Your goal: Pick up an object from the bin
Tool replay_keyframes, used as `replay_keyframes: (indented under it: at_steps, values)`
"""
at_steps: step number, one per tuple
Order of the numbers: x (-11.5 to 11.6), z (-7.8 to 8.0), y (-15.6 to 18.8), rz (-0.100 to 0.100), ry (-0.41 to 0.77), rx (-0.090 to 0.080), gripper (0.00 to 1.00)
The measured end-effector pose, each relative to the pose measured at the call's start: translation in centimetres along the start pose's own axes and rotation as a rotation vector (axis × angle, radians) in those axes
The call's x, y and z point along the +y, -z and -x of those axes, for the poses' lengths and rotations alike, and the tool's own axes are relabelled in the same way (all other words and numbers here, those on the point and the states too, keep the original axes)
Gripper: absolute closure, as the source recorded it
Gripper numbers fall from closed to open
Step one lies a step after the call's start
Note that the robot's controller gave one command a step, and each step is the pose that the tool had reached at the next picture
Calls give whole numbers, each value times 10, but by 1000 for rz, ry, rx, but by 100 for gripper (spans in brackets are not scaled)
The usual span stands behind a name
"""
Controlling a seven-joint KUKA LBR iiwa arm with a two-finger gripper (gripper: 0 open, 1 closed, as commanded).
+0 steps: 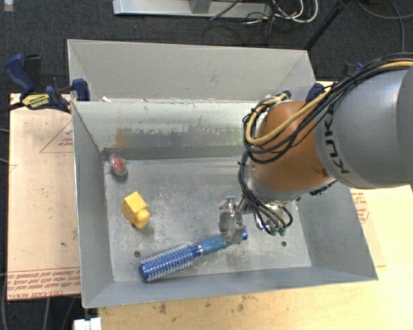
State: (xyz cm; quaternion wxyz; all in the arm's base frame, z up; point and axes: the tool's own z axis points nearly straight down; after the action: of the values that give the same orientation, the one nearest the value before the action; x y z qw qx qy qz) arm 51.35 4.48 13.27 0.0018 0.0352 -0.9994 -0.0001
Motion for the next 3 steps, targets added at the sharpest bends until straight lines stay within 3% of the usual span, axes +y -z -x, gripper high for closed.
replay_keyframes:
  at_steps: [1,2,3]
  values:
    - [0,0,4,0,2,-4,0]
    - [3,-7,-64,0,8,2,0]
    - [3,-5,-61,0,9,-3,100]
